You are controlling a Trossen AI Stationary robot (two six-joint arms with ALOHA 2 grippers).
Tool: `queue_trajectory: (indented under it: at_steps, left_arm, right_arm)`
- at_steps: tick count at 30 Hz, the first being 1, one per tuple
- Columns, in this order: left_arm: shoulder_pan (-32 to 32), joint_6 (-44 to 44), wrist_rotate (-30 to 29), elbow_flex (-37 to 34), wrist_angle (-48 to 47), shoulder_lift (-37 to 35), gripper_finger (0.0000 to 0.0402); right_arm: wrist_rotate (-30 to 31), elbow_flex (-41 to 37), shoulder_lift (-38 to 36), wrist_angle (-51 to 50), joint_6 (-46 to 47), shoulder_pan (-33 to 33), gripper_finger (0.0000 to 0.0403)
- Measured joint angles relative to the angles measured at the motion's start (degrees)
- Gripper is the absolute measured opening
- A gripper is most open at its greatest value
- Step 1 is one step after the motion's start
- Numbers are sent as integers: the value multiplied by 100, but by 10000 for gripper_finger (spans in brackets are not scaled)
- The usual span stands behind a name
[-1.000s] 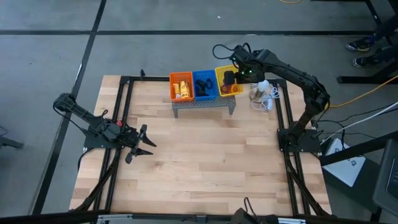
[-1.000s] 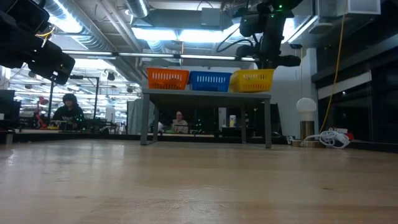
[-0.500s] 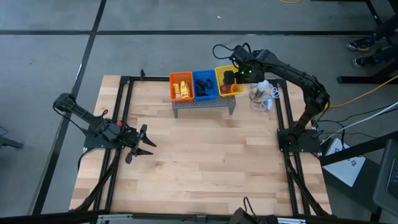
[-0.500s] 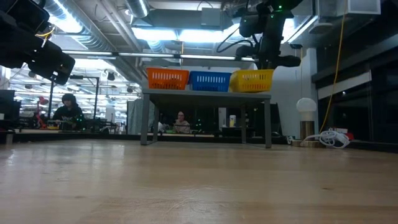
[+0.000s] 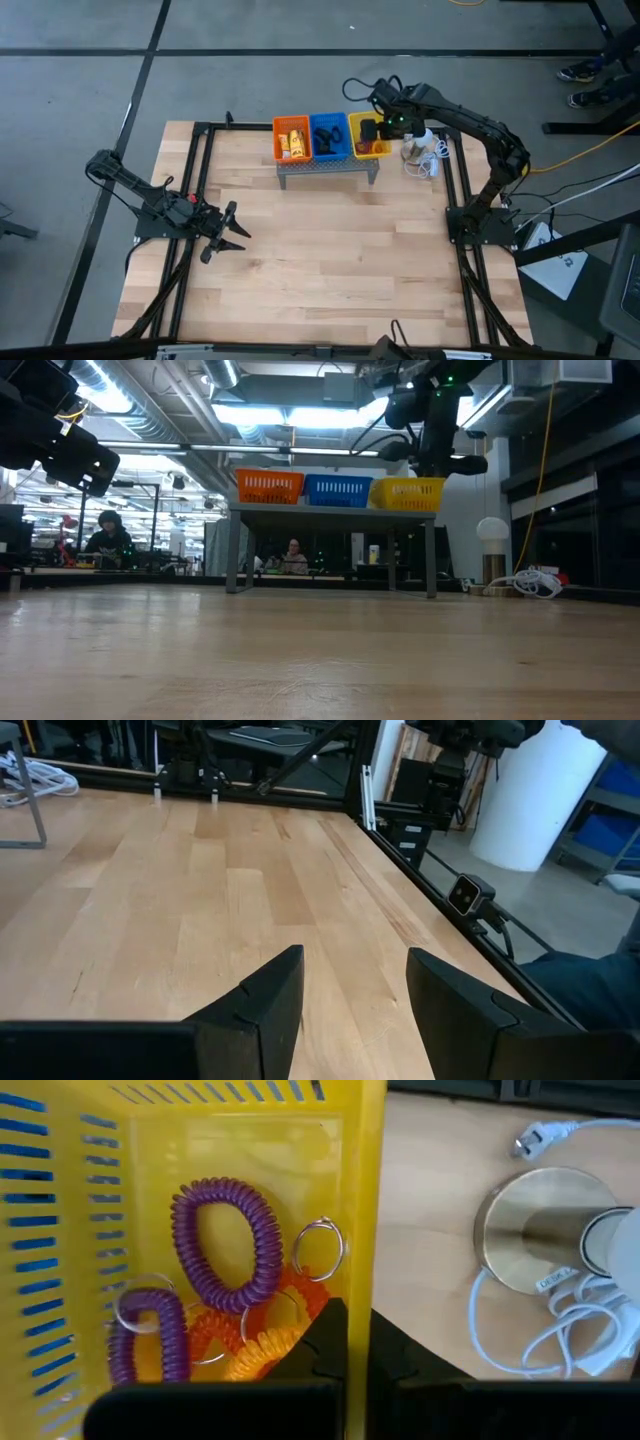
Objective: Pick & Place Office Desk Supplies
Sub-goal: Put the yellow bin onto the shelf
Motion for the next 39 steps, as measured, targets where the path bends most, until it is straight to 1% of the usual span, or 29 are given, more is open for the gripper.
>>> queue_trajectory:
  at_steps: [13, 24, 39]
  left_arm:
    - [2, 20, -2, 0, 9, 0, 173]
    - [0, 57, -4, 0, 13, 0, 173]
    - [0, 61, -7, 0, 15, -1, 173]
  right_arm:
    - [-135, -55, 0, 416, 2, 2, 3]
    - [-257, -55, 0, 406, 98, 8, 3]
    - [-280, -55, 0, 410, 109, 55, 3]
